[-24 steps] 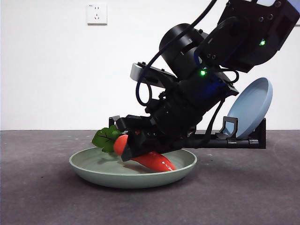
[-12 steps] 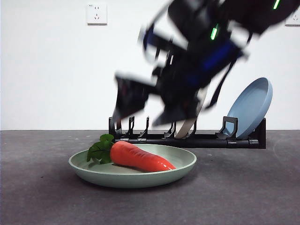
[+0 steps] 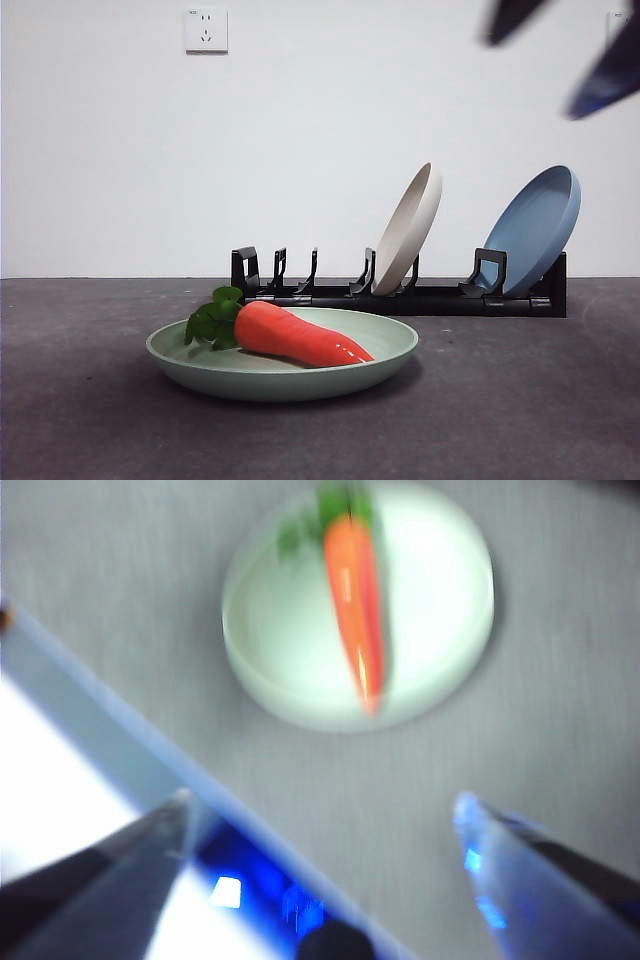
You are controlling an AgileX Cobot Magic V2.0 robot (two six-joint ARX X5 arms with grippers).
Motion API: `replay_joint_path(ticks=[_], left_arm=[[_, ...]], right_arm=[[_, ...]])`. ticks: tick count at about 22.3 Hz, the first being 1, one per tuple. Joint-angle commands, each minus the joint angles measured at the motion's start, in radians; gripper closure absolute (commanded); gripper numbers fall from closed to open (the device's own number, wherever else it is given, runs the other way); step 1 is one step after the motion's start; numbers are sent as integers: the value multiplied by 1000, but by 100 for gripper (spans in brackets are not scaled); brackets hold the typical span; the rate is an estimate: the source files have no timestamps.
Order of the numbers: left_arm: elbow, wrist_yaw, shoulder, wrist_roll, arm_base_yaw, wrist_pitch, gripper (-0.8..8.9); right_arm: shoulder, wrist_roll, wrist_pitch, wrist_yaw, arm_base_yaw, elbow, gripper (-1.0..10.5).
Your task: Take the green plate from the plate rack,put the plate on the table,take the carrot from the table,put the carrot in the plate
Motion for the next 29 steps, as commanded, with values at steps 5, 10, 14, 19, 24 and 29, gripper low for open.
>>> replay_joint_path(ticks=[5, 10, 14, 19, 24, 29], left_arm=[[1, 26, 0, -16, -2, -24, 822], [1, 20, 0, -14, -2, -24, 817], [1, 21, 0, -14, -2, -21, 817], [1, 20, 0, -14, -2, -21, 817], [1, 20, 0, -14, -2, -19, 817], [1, -37, -6, 39, 6, -10, 817]], right_arm=[[-84, 4, -185, 0, 2, -2, 954], [-88, 19, -184, 3, 1, -2, 946], [-89, 19, -184, 3, 1, -2, 946], [-89, 19, -184, 3, 1, -2, 946], [-89, 19, -184, 3, 1, -2, 946], [-89, 19, -184, 3, 1, -2, 946]])
